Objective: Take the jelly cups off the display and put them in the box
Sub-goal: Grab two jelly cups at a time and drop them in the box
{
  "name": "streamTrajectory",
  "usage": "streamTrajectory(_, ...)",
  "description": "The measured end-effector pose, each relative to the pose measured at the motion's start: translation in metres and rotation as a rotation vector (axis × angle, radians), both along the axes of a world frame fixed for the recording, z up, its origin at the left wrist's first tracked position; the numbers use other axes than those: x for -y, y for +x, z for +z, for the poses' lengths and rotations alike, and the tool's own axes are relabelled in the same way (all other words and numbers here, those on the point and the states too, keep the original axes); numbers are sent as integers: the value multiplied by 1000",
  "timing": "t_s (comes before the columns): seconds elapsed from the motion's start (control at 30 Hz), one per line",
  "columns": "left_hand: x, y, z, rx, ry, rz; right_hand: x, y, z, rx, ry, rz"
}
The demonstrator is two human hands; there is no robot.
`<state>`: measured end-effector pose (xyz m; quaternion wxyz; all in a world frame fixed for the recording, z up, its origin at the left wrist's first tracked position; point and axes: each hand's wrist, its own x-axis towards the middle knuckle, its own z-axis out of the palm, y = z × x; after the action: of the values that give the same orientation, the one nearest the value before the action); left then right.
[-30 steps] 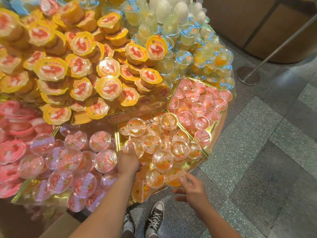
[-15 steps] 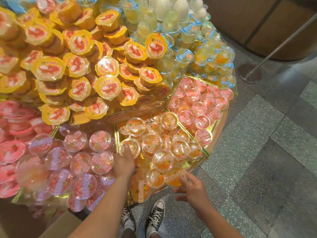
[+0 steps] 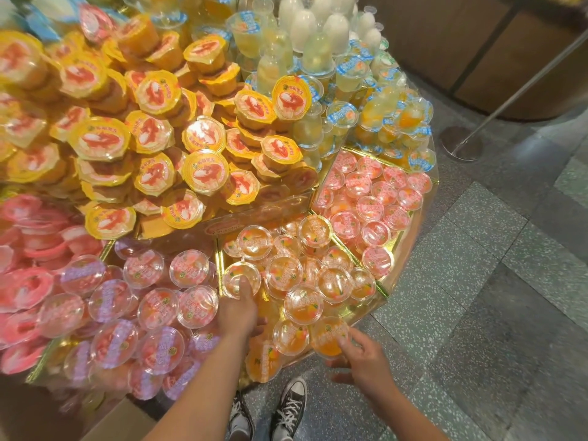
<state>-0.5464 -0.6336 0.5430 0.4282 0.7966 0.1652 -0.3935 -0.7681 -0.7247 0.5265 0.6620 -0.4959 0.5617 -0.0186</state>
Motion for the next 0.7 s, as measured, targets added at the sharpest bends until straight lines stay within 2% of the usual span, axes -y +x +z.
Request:
streamTrajectory(0.3,-8,-6,19,43,9,-58,1,-4,20,-4,-22,57)
streamTrajectory(0.53,-15,-15,45,74,-23,-116,2,-5,66,92,-50,102)
streamTrajectory(0.7,-22,-17,54,210,-32,-156,5,11,91,148,-22,126)
